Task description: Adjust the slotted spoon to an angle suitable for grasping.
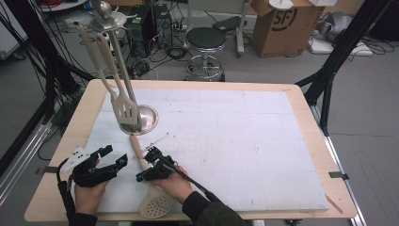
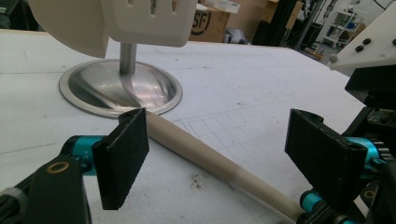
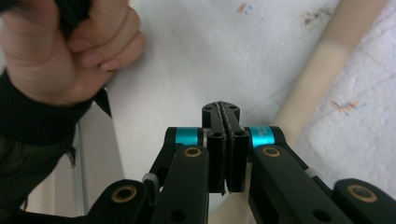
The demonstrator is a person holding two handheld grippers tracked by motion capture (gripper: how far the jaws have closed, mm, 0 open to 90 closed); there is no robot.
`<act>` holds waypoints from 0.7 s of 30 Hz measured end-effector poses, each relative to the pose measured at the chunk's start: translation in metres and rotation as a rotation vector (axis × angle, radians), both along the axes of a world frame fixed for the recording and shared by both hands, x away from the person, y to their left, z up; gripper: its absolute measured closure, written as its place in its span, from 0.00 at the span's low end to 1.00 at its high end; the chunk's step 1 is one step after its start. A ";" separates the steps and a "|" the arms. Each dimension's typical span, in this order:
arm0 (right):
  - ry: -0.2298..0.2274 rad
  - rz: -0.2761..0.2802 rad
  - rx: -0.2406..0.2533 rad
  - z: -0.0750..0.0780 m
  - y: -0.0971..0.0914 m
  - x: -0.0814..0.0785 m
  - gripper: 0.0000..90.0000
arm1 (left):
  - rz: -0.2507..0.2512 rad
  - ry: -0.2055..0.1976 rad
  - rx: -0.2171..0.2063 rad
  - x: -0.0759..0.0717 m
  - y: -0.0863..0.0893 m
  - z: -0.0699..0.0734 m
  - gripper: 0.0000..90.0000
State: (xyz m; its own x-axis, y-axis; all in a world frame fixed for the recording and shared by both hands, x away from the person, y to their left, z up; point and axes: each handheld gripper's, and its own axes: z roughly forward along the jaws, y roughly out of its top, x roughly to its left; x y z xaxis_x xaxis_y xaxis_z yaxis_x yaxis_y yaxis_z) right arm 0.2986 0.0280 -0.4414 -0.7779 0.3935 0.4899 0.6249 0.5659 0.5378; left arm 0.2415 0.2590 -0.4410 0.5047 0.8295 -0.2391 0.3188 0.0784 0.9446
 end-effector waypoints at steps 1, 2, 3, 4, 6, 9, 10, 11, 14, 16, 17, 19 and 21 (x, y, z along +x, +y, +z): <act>-0.011 0.002 -0.001 0.000 0.000 0.000 0.99 | 0.001 0.001 0.001 0.000 0.000 0.000 0.25; -0.010 0.004 -0.005 0.000 0.000 -0.001 1.00 | 0.001 0.003 -0.001 0.000 0.000 0.000 0.25; -0.014 0.004 -0.009 0.000 0.001 -0.001 1.00 | 0.000 0.003 0.001 0.000 0.000 0.000 0.25; -0.015 0.005 -0.015 0.001 0.001 -0.001 1.00 | -0.002 0.002 0.002 0.000 -0.001 0.000 0.25; -0.023 0.011 -0.029 0.001 0.001 -0.001 1.00 | -0.002 0.002 0.003 0.000 -0.001 0.000 0.25; -0.083 0.026 -0.095 0.004 0.002 -0.004 1.00 | -0.003 0.002 0.003 0.000 -0.001 0.000 0.25; -0.089 0.024 -0.102 0.005 0.003 -0.004 1.00 | -0.002 0.003 0.003 0.000 -0.001 0.000 0.25; -0.083 0.015 -0.104 0.005 0.003 -0.004 1.00 | -0.002 0.002 0.003 -0.001 -0.001 0.000 0.25; -0.084 0.018 -0.105 0.005 0.002 -0.004 1.00 | 0.000 -0.001 0.002 -0.001 0.000 0.000 0.25; -0.100 0.021 -0.125 0.006 0.001 -0.003 1.00 | 0.002 0.000 0.003 -0.001 0.000 0.000 0.25; -0.103 0.020 -0.140 0.007 -0.001 -0.002 1.00 | 0.001 0.001 0.003 -0.001 0.000 0.000 0.25; -0.114 0.017 -0.161 0.008 -0.005 0.001 1.00 | -0.001 0.002 0.002 -0.001 0.000 0.000 0.25; -0.110 0.006 -0.172 0.009 -0.011 0.005 1.00 | -0.002 0.002 0.004 -0.001 -0.001 0.000 0.25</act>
State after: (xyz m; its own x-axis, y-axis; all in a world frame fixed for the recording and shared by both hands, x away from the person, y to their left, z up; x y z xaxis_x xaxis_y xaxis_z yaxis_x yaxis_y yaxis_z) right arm 0.3037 0.0174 -0.4325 -0.8259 0.4587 0.3279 0.5637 0.6589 0.4981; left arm 0.2409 0.2582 -0.4409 0.5056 0.8295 -0.2373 0.3208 0.0745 0.9442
